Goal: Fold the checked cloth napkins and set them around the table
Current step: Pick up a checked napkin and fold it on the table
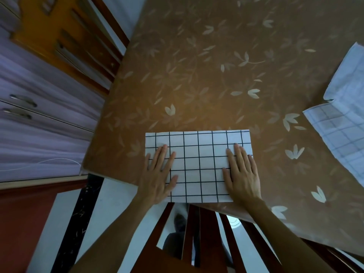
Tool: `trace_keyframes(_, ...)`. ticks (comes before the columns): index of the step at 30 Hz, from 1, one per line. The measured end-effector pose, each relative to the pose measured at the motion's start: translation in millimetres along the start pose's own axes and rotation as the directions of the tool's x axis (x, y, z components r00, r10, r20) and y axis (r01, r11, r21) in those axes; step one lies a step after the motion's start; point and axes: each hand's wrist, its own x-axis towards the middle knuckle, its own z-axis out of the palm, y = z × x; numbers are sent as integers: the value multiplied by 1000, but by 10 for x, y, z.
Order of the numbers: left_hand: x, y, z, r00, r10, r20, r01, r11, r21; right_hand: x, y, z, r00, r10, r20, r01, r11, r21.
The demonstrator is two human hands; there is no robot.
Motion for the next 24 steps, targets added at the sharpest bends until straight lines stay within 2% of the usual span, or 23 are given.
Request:
trace_keyframes(5, -24, 42, -41, 1000, -2, 5, 2, 1000, 12, -27, -51, 36, 999, 41, -24, -40, 999, 19)
trace_keyframes(9, 8, 79, -128, 999, -1, -40, -3, 995, -99, -201, -174, 41, 989, 121, -84, -113, 989, 94)
trace_keyframes(12, 133, 145, -238, 991, 83, -101, -100, 978, -184, -428, -283, 12, 980, 156, -121, -134, 976, 170)
trace_keyframes(15, 403, 298, -362, 974, 193, -120, -217, 949, -227, -623, -394, -82, 948, 259, -183, -195, 931, 310)
trace_keyframes(17, 615, 397, -438, 961, 244, -132, -268, 938, -220, -729, -516, -135, 911, 357, -208, -249, 876, 412)
trace_keyframes(20, 894, 468, -543, 956, 253, -147, -282, 931, -233, -814, -762, -193, 845, 520, -127, -378, 747, 547)
trace_keyframes(24, 1130, 413, -643, 958, 252, -139, -281, 922, -267, -836, -1175, -253, 670, 741, 49, -561, 462, 687)
